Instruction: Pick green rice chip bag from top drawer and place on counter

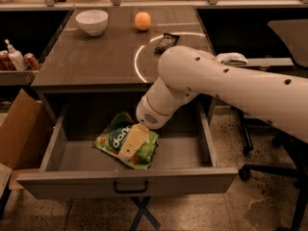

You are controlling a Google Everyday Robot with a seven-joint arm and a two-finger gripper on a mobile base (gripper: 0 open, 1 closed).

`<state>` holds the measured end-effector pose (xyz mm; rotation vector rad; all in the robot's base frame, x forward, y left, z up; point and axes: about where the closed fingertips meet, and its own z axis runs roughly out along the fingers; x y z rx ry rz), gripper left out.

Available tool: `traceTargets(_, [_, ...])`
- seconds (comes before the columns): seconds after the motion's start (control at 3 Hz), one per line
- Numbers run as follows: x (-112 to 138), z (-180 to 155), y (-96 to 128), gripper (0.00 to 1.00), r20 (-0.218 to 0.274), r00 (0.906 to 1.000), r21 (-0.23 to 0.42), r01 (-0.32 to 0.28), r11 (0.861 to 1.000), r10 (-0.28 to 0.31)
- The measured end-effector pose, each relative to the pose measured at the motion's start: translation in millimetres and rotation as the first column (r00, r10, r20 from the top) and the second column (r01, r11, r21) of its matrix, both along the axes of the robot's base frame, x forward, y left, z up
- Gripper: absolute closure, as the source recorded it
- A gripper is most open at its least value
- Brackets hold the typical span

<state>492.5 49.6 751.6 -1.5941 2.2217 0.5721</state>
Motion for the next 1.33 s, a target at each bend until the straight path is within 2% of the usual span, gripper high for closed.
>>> traceTargets(0.33, [15, -26, 22, 0.00, 0.036, 0.9991, 0.019, 0.023, 1.000, -0.024])
traceTargets(0.67, [15, -26, 22, 0.00, 0.036, 0.9991, 0.019, 0.023, 1.000, -0.024])
traceTargets(1.33, [34, -59, 5, 0.00, 0.121, 0.9906, -0.029, 0.068, 0.997, -0.065])
